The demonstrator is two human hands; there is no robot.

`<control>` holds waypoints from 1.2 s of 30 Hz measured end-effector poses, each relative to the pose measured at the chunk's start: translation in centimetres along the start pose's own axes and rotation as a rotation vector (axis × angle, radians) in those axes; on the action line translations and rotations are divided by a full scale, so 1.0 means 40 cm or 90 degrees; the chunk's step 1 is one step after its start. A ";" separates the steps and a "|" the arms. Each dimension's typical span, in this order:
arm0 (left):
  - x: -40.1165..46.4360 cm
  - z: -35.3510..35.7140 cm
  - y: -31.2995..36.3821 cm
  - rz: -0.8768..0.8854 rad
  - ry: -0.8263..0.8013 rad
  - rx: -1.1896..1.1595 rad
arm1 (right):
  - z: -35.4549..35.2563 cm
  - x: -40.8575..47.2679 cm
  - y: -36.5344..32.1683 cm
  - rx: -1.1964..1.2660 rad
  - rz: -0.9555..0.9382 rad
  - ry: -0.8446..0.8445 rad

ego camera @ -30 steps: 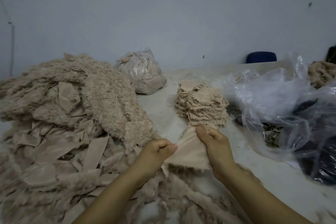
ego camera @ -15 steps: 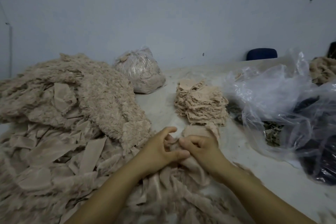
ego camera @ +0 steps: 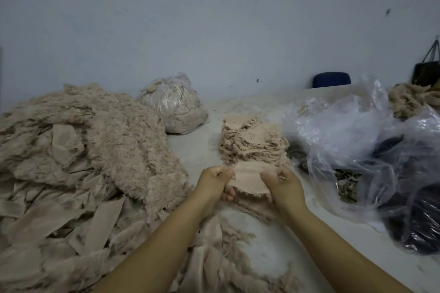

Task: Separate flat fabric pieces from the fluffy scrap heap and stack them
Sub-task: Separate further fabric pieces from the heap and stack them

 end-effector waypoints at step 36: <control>-0.215 -0.270 -0.079 0.130 -0.253 0.303 | 0.004 -0.197 -0.038 0.254 0.072 -0.066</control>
Point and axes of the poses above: each hand's wrist, its own x-axis towards the middle knuckle, its own z-axis out of the palm, y = z × x, the point moved 5 cm from there along x, towards the middle knuckle, and after that the axes turned 11 degrees about y, right-handed, at the moved point
